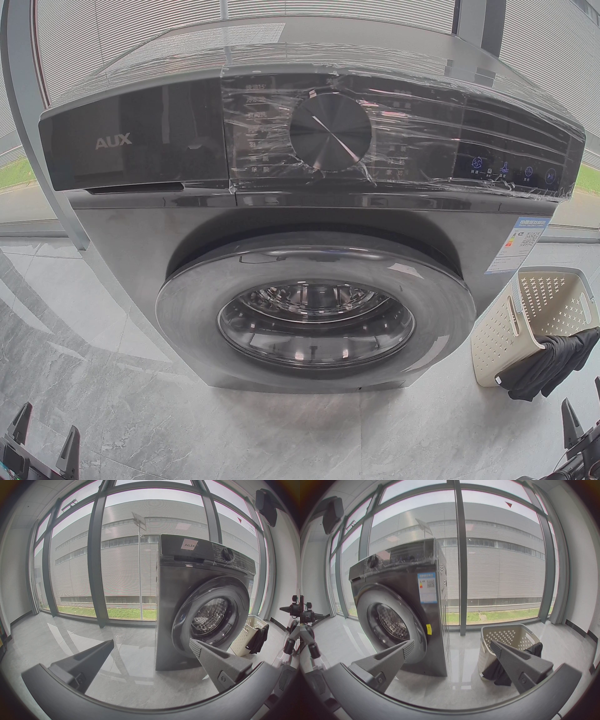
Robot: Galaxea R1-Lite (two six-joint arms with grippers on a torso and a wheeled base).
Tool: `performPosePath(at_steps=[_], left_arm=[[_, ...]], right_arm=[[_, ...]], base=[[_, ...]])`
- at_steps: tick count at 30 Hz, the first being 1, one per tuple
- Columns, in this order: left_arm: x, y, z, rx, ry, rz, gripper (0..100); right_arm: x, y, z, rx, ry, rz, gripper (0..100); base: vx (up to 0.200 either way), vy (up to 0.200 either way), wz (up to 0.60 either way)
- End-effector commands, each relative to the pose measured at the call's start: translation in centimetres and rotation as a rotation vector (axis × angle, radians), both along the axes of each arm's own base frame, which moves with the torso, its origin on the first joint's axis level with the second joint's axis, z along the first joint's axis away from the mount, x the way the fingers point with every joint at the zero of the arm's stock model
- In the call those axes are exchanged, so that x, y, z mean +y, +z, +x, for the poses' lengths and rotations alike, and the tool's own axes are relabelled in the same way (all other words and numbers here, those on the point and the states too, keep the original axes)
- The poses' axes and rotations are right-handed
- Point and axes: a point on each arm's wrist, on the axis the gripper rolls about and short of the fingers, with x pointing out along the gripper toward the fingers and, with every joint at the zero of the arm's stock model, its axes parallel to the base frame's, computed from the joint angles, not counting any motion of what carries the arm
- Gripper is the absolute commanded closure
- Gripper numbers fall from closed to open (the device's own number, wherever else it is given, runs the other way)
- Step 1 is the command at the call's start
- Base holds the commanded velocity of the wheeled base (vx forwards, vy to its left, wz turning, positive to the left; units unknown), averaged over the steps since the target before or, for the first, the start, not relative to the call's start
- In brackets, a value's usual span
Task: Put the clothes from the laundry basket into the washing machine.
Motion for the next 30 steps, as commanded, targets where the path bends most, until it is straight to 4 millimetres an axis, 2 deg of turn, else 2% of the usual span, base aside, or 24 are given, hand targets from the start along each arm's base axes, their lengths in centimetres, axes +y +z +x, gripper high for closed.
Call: performPosePath(at_steps=[1, 3, 6, 8, 10, 11, 14, 17, 21, 26, 27, 30], left_arm=[[0.0, -0.5, 0.0, 0.0, 0.004, 0.001, 0], [0.0, -0.5, 0.0, 0.001, 0.005, 0.001, 0], [0.0, -0.5, 0.0, 0.001, 0.004, 0.001, 0], [0.0, -0.5, 0.0, 0.0, 0.005, 0.001, 0], [0.0, -0.5, 0.0, 0.0, 0.005, 0.001, 0], [0.0, -0.5, 0.0, 0.001, 0.005, 0.001, 0], [0.0, -0.5, 0.0, 0.001, 0.004, -0.001, 0], [0.0, -0.5, 0.0, 0.0, 0.002, -0.001, 0], [0.0, -0.5, 0.0, 0.001, 0.002, -0.001, 0], [0.0, -0.5, 0.0, 0.001, 0.002, -0.001, 0], [0.0, -0.5, 0.0, 0.001, 0.002, -0.001, 0], [0.0, -0.5, 0.0, 0.0, 0.002, -0.001, 0]], right_arm=[[0.1, 4.7, -1.8, -0.228, 0.044, 0.013, 0], [0.2, 7.2, -2.6, -0.249, 0.107, 0.002, 0], [0.5, 8.3, -2.0, -0.138, 0.256, -0.011, 0], [0.8, 8.5, -0.8, -0.045, 0.348, -0.007, 0], [0.8, 8.4, 1.0, 0.063, 0.371, 0.0, 0], [0.8, 8.3, 1.2, 0.074, 0.372, 0.001, 0], [1.0, 8.3, 4.9, 0.257, 0.473, -0.079, 0], [1.5, 8.4, 7.2, 0.312, 0.589, -0.089, 0], [2.5, 8.1, 9.4, 0.382, 0.678, -0.1, 0], [4.1, 7.5, 11.2, 0.487, 0.789, -0.114, 0], [4.1, 7.5, 11.2, 0.487, 0.789, -0.114, 0], [5.1, 7.6, 13.0, 0.52, 0.809, -0.084, 0]], base=[[0.0, -0.2, 0.0], [0.0, -0.2, 0.0], [0.0, -0.067, 0.0], [0.0, 0.0, 0.0], [0.0, 0.0, 0.0], [0.0, 0.0, 0.0], [0.0, 0.0, 0.0], [0.0, 0.0, 0.0], [0.0, 0.0, 0.0], [0.0, 0.0, 0.0], [0.0, 0.0, 0.0], [0.0, 0.0, 0.0]])
